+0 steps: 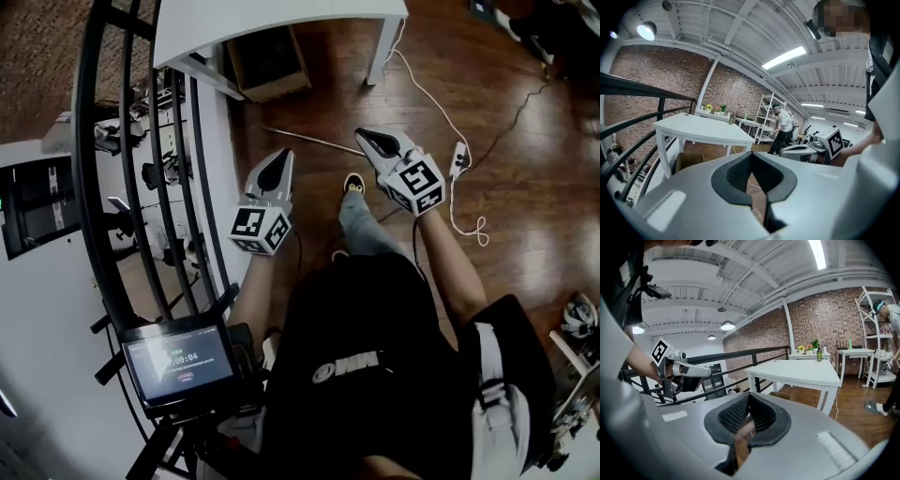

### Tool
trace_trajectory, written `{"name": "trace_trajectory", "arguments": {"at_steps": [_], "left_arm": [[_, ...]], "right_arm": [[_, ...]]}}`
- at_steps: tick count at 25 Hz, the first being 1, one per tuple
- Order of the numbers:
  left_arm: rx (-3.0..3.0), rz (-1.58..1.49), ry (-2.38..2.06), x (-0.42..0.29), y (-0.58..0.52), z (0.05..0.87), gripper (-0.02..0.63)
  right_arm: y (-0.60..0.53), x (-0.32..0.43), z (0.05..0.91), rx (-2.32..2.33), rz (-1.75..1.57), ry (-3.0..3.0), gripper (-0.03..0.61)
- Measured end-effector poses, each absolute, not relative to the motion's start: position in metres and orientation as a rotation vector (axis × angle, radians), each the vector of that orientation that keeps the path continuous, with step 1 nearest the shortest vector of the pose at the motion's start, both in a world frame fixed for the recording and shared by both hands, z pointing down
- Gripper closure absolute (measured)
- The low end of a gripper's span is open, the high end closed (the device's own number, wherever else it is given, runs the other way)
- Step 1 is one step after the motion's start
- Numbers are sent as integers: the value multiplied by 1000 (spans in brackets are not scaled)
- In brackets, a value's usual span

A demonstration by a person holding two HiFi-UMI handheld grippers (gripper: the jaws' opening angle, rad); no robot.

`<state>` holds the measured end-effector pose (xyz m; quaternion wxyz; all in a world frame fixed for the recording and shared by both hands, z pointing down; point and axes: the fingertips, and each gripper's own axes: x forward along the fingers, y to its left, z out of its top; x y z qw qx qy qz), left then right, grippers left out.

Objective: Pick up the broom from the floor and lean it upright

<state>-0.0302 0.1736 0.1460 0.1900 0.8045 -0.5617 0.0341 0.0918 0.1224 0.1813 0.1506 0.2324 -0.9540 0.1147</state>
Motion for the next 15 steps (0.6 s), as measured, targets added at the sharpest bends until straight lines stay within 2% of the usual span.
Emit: {"name": "trace_trajectory", "arguments": {"at_steps": [7,11,15], "left_arm": [[2303,184,-1530,-40,119,160,600],[2266,142,-1508,-49,120,167,600],[2263,223,-1493,-61,119,184,600]], "right_arm": [[63,74,183,602,292,-2740,575],[65,72,182,579,296,-2731,575],[64,62,199,537,297,-2695,574]]}}
